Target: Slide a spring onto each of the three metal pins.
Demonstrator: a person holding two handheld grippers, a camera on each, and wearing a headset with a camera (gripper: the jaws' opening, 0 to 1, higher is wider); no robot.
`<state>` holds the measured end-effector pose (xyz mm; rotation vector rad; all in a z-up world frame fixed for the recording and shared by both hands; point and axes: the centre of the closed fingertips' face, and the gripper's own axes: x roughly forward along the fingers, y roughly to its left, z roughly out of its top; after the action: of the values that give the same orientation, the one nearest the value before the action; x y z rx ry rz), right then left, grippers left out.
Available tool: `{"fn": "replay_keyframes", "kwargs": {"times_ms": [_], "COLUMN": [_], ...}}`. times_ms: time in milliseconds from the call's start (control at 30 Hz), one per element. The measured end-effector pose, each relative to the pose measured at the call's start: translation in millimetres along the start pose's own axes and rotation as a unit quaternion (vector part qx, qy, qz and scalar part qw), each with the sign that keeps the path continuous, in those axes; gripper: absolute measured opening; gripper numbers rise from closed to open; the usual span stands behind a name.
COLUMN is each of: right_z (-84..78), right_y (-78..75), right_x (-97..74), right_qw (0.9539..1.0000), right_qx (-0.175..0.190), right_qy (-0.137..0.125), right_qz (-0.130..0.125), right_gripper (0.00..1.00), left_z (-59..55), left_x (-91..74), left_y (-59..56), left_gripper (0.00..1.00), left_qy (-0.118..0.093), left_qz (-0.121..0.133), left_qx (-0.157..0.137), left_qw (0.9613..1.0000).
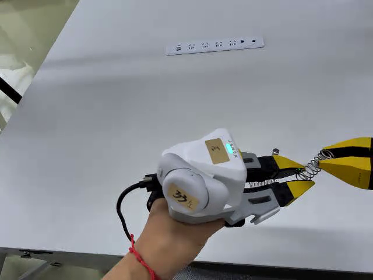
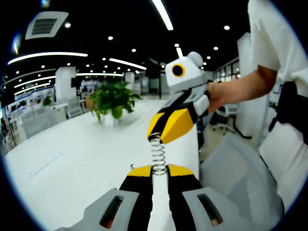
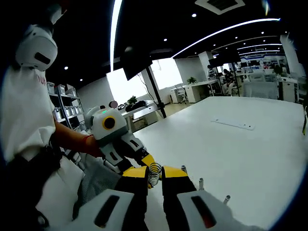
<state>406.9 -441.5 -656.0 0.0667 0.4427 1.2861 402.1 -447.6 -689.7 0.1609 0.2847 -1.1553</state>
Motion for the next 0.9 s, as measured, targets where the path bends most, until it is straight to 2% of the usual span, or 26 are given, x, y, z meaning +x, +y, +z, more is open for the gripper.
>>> {"fn": "replay_keyframes", "kwargs": {"times_ms": [233,367,467,567,633,667,733,767,833,867,900], "right_z": [1.6,-0.3,-2.9,-5.7,-4.8,-3.6,-1.9,-3.7,-5.7,-9.1,-11.2], "right_y": [6.7,9.4,10.6,8.3,8.7,8.9,13.5,16.1,16.3,16.8,17.6], "right_x": [1.9,2.5,2.0,-0.6,-2.0,-1.9,0.6,2.5,5.6,6.9,7.5], "right_qw": [0.9986,0.9958,0.9921,0.9833,0.9755,0.9703,0.964,0.9561,0.9455,0.9365,0.9299], "right_qx": [-0.041,-0.068,-0.09,-0.129,-0.152,-0.167,-0.179,-0.193,-0.216,-0.228,-0.237], "right_qy": [0.031,0.057,0.081,0.12,0.146,0.16,0.175,0.193,0.214,0.233,0.245], "right_qz": [0.012,0.022,0.033,0.044,0.061,0.071,0.09,0.106,0.117,0.129,0.138], "right_gripper": [0.12,0.13,0.15,0.19,0.21,0.21,0.22,0.22,0.22,0.22,0.22], "left_z": [-0.6,-0.8,-1.0,-1.8,-2.6,-3.0,-4.0,-5.0,-5.7,-5.9,-6.0], "left_x": [0.4,0.2,-0.5,-1.4,-1.8,-1.7,-1.4,-1.2,-0.8,-0.5,-0.5], "left_y": [-2.7,-3.9,-4.4,-4.6,-6.1,-7.1,-8.5,-9.7,-11.1,-12.5,-13.4], "left_gripper": [0.1,0.1,0.1,0.1,0.1,0.1,0.1,0.1,0.1,0.1,0.1], "left_qy": [0.0,-0.002,-0.004,-0.005,-0.004,-0.003,-0.002,0.0,0.0,0.001,0.001], "left_qz": [-0.003,-0.004,-0.004,-0.004,-0.006,-0.008,-0.011,-0.012,-0.015,-0.017,-0.018], "left_qx": [0.0,0.001,0.0,-0.001,0.001,0.001,0.003,0.006,0.007,0.009,0.011], "left_qw": [1.0,1.0,1.0,1.0,1.0,1.0,0.9999,0.9999,0.9999,0.9998,0.9998]}}
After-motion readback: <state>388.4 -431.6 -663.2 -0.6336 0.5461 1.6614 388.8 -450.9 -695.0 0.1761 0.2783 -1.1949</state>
